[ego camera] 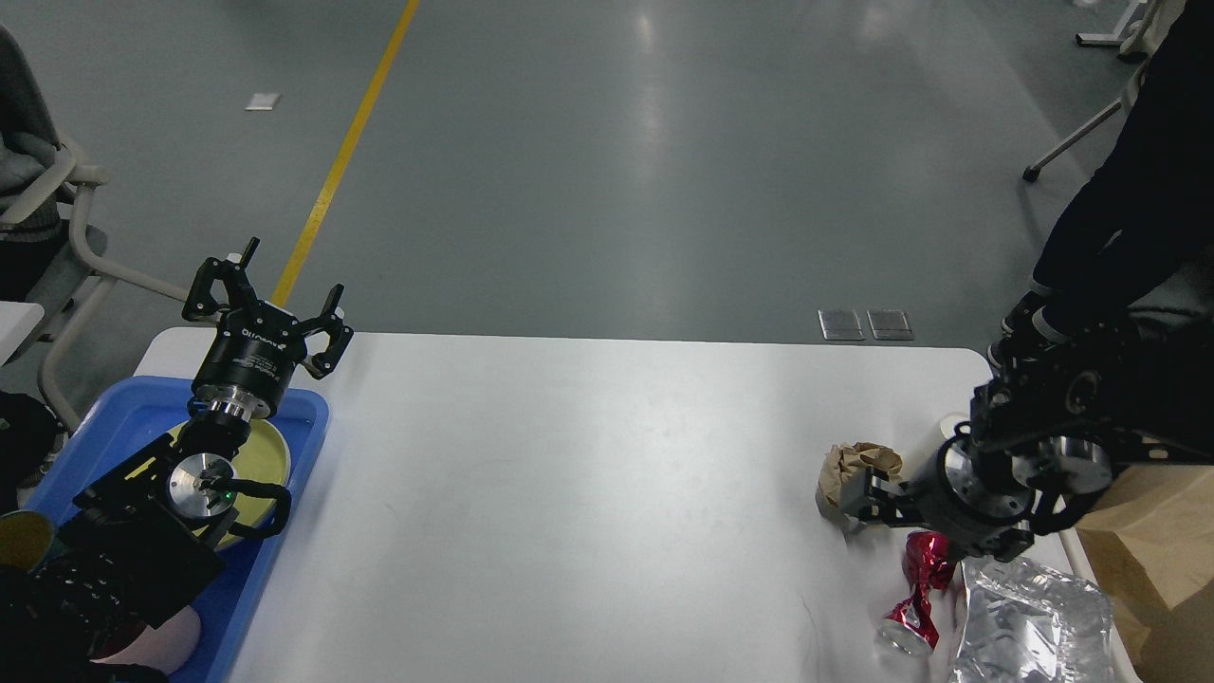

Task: Tidy desktop
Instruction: 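Lower the right gripper onto the red can and silver foil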

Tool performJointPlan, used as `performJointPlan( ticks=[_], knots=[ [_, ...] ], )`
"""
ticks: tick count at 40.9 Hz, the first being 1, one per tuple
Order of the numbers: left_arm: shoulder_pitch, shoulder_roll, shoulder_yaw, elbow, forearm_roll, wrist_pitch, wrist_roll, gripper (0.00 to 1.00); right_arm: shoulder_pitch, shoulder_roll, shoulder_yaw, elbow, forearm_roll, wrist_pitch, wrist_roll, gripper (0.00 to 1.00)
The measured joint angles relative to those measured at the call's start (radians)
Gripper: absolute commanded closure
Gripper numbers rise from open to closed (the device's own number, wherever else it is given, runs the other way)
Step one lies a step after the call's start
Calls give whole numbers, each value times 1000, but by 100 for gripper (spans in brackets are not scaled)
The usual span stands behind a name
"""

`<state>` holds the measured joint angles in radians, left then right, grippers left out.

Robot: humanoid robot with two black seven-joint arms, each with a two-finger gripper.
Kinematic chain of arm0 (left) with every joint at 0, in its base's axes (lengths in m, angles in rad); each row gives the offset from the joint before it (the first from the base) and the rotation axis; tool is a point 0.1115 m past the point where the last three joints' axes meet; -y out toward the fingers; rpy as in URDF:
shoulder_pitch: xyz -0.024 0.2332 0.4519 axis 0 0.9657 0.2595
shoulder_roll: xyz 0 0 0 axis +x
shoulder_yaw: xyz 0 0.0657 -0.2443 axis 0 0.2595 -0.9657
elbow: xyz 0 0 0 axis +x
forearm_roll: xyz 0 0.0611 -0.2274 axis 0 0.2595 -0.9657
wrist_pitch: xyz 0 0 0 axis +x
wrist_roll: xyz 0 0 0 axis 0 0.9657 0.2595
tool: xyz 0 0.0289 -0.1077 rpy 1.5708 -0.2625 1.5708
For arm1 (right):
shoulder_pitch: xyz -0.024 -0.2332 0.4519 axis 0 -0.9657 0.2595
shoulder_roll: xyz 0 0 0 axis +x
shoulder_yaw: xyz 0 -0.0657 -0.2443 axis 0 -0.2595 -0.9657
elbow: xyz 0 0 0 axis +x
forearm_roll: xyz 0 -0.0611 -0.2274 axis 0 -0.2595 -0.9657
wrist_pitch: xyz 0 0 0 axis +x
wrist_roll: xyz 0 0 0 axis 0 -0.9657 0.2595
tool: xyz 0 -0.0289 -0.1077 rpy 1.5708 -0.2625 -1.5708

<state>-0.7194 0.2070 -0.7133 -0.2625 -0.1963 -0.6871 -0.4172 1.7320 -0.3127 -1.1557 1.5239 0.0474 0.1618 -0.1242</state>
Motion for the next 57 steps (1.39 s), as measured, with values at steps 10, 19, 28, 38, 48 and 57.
performJointPlan(
  ticks=[10, 19, 28, 38, 48, 57],
  knots=[
    [0, 0, 0, 0, 0, 0, 0, 0, -172, -80, -17, -61, -80, -95, 1, 0],
    [0, 0, 0, 0, 0, 0, 0, 0, -309, -115, 57, -158, -76, -127, 3, 0],
    [0, 0, 0, 0, 0, 0, 0, 0, -430, -120, 94, -254, -76, -142, 9, 0],
    [0, 0, 0, 0, 0, 0, 0, 0, -508, -132, 178, -267, -76, -192, 13, 53],
    [0, 0, 0, 0, 0, 0, 0, 0, -550, -103, 183, -269, -79, -241, 14, 100],
    [0, 0, 0, 0, 0, 0, 0, 0, -555, -104, 180, -264, -79, -340, 9, 100]
  ],
)
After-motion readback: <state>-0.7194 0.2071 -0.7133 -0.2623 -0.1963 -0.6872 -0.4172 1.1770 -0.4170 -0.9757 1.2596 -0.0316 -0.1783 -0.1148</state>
